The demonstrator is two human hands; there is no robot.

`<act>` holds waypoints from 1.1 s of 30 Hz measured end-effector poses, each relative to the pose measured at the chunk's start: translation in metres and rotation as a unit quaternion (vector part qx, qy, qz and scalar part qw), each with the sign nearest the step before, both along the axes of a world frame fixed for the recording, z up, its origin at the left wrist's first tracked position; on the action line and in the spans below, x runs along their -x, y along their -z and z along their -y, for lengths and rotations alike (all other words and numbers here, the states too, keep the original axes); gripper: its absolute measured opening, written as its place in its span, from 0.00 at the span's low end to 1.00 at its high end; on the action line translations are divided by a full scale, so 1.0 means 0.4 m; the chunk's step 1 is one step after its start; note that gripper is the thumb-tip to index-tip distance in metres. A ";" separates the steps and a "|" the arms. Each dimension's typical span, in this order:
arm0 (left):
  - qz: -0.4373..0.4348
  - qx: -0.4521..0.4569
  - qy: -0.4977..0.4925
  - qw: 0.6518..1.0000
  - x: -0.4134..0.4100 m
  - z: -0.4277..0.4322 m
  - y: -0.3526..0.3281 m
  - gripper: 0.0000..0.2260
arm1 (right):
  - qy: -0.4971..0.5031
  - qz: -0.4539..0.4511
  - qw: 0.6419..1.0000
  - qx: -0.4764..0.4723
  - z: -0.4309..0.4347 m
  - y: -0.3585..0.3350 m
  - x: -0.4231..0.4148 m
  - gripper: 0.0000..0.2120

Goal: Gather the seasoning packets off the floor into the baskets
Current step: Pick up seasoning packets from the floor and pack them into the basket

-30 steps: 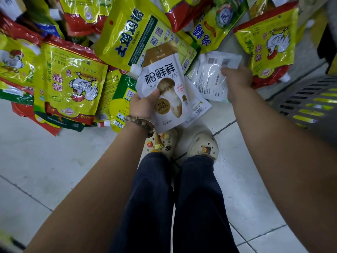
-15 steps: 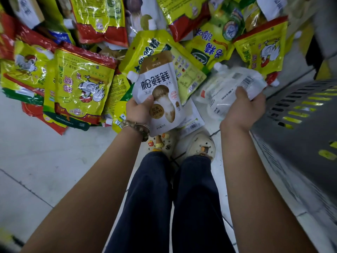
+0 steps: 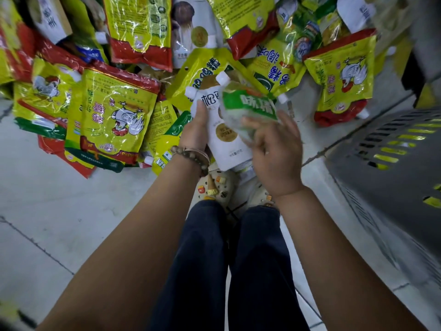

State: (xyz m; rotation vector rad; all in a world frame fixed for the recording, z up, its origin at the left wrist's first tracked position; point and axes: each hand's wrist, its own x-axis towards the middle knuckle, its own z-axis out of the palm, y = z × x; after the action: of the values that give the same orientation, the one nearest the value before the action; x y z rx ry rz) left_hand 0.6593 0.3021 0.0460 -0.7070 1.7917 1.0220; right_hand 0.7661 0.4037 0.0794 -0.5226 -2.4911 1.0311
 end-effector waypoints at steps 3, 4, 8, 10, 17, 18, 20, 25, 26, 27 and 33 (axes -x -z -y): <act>0.078 -0.193 -0.089 0.974 0.009 0.016 0.020 0.34 | -0.092 -0.009 0.995 -0.048 0.032 0.031 -0.007 0.09; 0.094 -0.247 -0.113 0.958 0.013 0.019 0.017 0.32 | -0.117 -0.009 0.991 -0.057 0.040 0.040 -0.011 0.09; 0.059 -0.165 -0.041 0.984 0.032 0.033 0.012 0.20 | -0.201 0.002 0.978 -0.059 0.070 0.051 -0.015 0.11; -0.004 -0.101 -0.021 0.995 0.035 0.050 0.017 0.08 | -0.238 0.038 0.970 -0.013 0.080 0.043 -0.026 0.09; -0.083 -0.070 -0.084 0.991 0.049 0.142 -0.015 0.09 | 0.023 0.158 0.971 0.178 -0.010 0.052 0.071 0.15; -0.088 -0.061 -0.095 0.990 0.050 0.155 -0.016 0.11 | 0.051 0.203 0.959 0.190 -0.030 0.079 0.109 0.18; -0.090 -0.048 -0.101 0.990 0.048 0.175 -0.018 0.16 | 0.059 0.310 0.930 0.189 -0.068 0.142 0.184 0.27; -0.080 -0.054 -0.110 0.989 0.053 0.206 -0.005 0.22 | 0.051 0.431 0.890 0.142 -0.096 0.238 0.305 0.42; -0.079 -0.051 -0.112 0.989 0.054 0.209 -0.003 0.23 | 0.056 0.441 0.887 0.124 -0.095 0.240 0.313 0.41; -0.077 -0.040 -0.113 0.990 0.055 0.210 -0.006 0.24 | 0.056 0.443 0.888 0.109 -0.095 0.241 0.316 0.38; -0.062 -0.006 -0.139 0.988 0.062 0.247 0.026 0.48 | -0.018 0.415 0.885 0.212 -0.098 0.211 0.265 0.30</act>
State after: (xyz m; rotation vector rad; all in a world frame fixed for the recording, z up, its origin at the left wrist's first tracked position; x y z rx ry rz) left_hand 0.6346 0.2031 0.0356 -0.9214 1.8237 1.2848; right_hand 0.6602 0.4427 -0.0052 -1.2832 -2.9694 1.6469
